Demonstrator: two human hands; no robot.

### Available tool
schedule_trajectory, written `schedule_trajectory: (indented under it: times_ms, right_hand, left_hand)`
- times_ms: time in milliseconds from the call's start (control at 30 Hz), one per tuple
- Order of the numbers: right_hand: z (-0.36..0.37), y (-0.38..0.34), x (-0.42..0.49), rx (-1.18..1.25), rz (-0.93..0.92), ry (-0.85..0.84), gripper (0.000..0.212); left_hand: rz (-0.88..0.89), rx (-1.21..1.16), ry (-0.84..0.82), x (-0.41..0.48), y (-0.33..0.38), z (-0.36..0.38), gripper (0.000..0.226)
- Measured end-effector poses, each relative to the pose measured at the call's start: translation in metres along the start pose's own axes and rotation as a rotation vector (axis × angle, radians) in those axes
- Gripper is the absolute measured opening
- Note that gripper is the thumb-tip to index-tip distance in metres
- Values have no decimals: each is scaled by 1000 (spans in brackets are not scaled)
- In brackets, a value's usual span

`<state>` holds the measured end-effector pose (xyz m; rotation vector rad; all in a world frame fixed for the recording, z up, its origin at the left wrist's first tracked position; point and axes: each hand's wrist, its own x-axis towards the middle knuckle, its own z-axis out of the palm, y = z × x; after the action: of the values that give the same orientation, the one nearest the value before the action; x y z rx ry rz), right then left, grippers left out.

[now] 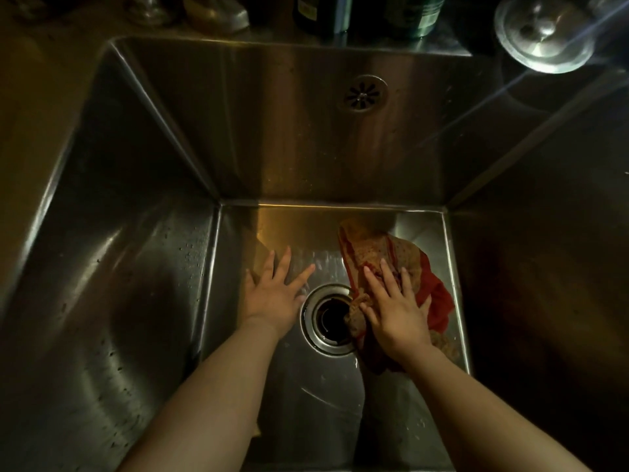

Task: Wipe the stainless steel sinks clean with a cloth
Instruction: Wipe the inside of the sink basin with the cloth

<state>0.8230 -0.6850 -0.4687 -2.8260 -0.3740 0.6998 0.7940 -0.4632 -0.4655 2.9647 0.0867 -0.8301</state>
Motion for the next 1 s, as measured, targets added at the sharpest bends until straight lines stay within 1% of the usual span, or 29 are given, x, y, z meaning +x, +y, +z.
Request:
schedule_trajectory:
  times_ms: [100, 233, 367, 433, 533, 733, 833, 900, 933, 1000]
  right_hand:
    - [2, -6, 9, 49, 40, 54, 58]
    - [-1, -19, 34, 107, 81, 83, 56]
    - [-4, -30, 51, 130, 87, 112, 54]
    - [-3, -32, 49, 122, 75, 121, 54]
    - [-3, -41, 43, 132, 61, 104, 56]
    - [7, -71, 36, 185, -81, 30, 54]
    - [5, -71, 35, 237, -154, 29, 61]
    - [-2, -62, 31, 245, -191, 93, 64]
    - [-6, -55, 30, 234, -174, 146, 62]
    - [-16, -37, 28, 191, -62, 231, 57]
  left_hand:
    - [20, 21, -2, 3, -5, 1, 58]
    - [40, 9, 1, 3, -11, 3, 59]
    - [42, 22, -22, 3, -17, -2, 64]
    - [24, 32, -37, 2, -20, -5, 66]
    - [-43, -29, -49, 2, -23, -12, 65]
    - [-41, -43, -65, -2, -23, -21, 62]
    - [-43, -60, -69, -5, -26, -20, 62]
    - [-57, -102, -60, -5, -24, -18, 61]
    - [-70, -135, -47, -5, -21, -17, 60]
    - [-78, -200, 28, -5, -11, -15, 59]
